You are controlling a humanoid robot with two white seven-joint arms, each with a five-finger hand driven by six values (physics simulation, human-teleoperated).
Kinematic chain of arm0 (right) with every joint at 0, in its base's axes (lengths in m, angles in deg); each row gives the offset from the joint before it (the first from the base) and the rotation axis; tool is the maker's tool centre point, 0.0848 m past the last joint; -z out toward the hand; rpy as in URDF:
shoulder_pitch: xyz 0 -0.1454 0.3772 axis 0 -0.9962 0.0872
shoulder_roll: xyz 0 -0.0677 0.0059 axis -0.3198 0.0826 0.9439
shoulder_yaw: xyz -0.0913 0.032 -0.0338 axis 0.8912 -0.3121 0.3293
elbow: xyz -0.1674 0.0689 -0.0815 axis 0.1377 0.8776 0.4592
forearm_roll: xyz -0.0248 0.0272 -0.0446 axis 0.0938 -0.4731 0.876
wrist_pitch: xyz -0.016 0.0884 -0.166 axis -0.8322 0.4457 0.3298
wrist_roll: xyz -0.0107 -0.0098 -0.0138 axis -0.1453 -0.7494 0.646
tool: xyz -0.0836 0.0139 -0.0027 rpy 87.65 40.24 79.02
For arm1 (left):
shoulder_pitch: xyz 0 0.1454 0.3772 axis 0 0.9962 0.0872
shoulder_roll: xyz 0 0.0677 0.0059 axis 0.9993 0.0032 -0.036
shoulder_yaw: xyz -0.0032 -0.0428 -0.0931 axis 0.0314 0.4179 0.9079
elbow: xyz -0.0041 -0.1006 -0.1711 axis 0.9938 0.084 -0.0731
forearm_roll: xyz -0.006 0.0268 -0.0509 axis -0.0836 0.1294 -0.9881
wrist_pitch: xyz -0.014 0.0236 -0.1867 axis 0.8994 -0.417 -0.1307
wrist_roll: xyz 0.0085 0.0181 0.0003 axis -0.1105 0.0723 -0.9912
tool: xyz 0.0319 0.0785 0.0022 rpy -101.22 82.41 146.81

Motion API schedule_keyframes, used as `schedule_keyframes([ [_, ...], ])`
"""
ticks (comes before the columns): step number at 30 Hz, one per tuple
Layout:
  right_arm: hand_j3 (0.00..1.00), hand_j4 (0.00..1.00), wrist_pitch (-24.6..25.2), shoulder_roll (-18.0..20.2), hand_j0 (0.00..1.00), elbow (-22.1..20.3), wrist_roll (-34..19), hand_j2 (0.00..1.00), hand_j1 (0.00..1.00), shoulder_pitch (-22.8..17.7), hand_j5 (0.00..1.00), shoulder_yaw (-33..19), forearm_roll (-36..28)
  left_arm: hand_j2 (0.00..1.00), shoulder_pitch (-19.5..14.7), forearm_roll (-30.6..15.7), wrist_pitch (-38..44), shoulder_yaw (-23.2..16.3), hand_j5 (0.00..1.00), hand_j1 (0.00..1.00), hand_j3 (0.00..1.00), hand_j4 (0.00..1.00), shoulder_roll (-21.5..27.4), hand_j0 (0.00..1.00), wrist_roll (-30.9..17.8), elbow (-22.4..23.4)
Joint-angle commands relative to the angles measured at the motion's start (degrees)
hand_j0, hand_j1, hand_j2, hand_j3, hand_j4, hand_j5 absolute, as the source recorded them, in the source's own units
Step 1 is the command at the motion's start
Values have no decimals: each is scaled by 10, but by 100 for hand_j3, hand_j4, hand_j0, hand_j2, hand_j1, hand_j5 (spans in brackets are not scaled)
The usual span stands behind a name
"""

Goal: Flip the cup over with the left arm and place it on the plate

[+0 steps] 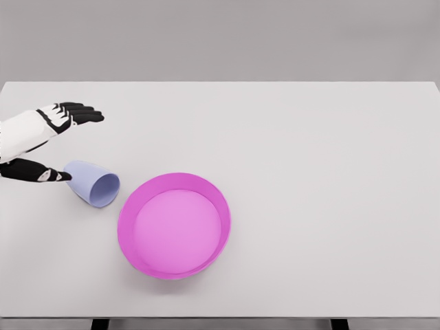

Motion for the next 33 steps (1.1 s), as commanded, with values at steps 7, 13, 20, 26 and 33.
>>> schedule_keyframes([
  [7,100,100,0,0,100,0,0,100,100,0,100,0,0,100,4,-3,26,-24,100,100,100,100,15,100,-8,10],
  [13,100,100,0,0,100,0,0,100,100,0,100,0,0,100,-3,-4,27,-24,100,100,100,100,15,100,-93,8],
  [20,100,100,-1,0,100,0,0,100,100,0,100,0,0,100,-4,-2,91,-36,100,100,100,100,-7,100,-124,10],
  [26,100,100,0,0,100,0,0,100,100,0,100,0,0,100,-10,16,115,-38,100,100,100,100,-15,100,-124,13],
  [33,100,100,-1,0,100,0,0,100,100,0,100,0,0,100,-22,41,116,-51,100,100,100,100,-49,100,-124,46],
])
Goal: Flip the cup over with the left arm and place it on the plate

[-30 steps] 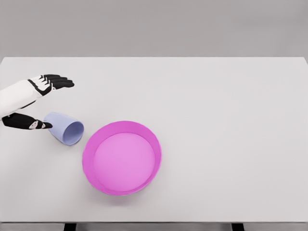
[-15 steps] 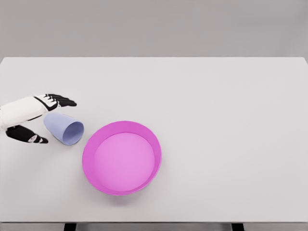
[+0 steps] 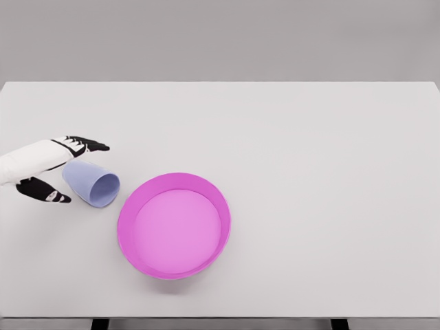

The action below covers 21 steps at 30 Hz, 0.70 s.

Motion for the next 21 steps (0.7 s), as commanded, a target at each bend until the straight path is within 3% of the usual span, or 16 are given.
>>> schedule_keyframes([
  [1,100,100,-1,0,100,0,0,100,100,0,100,0,0,100,-2,3,1,-12,100,100,100,100,-5,100,-3,11],
  [4,100,100,0,0,100,0,0,100,100,0,100,0,0,100,-22,8,3,-34,100,100,100,100,-10,100,-7,24],
  [21,100,100,-1,0,100,0,0,100,100,0,100,0,0,100,-39,35,21,-51,100,100,100,100,-34,100,-7,43],
])
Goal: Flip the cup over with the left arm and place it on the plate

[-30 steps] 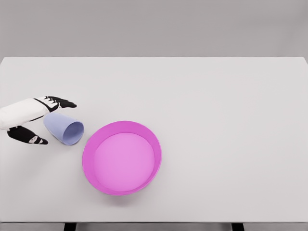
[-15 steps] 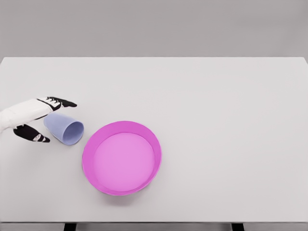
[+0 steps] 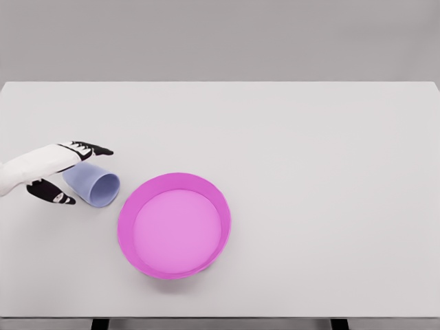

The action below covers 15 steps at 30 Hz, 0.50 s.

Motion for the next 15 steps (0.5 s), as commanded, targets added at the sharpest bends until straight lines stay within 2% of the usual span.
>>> schedule_keyframes([
  [1,100,100,0,0,100,0,0,100,100,0,100,0,0,100,0,2,0,-2,100,100,100,100,-2,100,0,6],
  [8,100,100,-1,0,100,0,0,100,100,0,100,1,0,100,-4,14,0,-3,100,100,100,100,-24,100,0,23],
  [11,100,100,0,0,100,0,0,100,100,0,100,0,0,100,-21,17,0,-26,100,100,100,100,-27,100,0,26],
  [15,100,100,-1,0,100,0,0,100,100,0,100,0,0,100,-22,18,0,-27,100,100,100,100,-29,100,0,26],
])
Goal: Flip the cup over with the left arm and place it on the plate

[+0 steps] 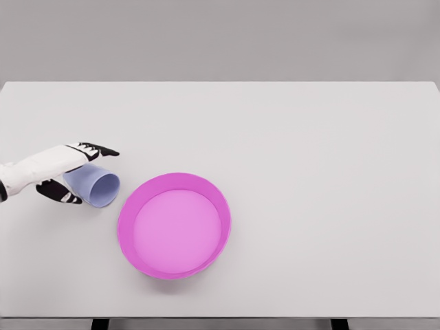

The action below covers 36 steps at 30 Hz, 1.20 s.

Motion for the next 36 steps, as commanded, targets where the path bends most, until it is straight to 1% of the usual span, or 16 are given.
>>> schedule_keyframes([
  [1,100,100,0,0,100,0,0,100,100,0,100,0,0,100,0,-1,0,-3,100,100,100,100,-1,100,0,1],
  [4,100,100,0,0,100,0,0,100,100,0,100,0,0,100,-1,0,1,-9,100,100,100,100,-2,100,0,2],
  [7,100,100,-1,0,100,0,0,100,100,0,100,0,0,100,0,0,24,-12,100,100,100,100,-10,100,0,3],
  [28,100,100,-1,0,100,0,0,100,100,0,100,0,0,100,-1,11,27,-18,100,100,100,100,-21,100,0,11],
  [29,100,100,0,0,100,0,0,100,100,0,100,0,0,99,-1,11,27,-19,99,99,99,99,-21,99,0,11],
  [32,100,100,-1,0,100,0,0,100,100,0,100,0,1,91,0,11,27,-19,91,91,91,91,-20,91,0,10],
  [33,100,100,0,0,100,0,0,100,100,0,100,0,0,90,0,11,27,-19,90,90,90,90,-20,90,-1,10],
  [34,100,100,0,0,100,0,0,100,100,0,100,0,0,88,1,11,27,-19,88,88,88,88,-19,88,-1,9],
  [36,100,100,0,0,100,0,0,100,100,0,100,0,0,78,1,11,27,-19,78,78,78,78,-16,78,-1,4],
])
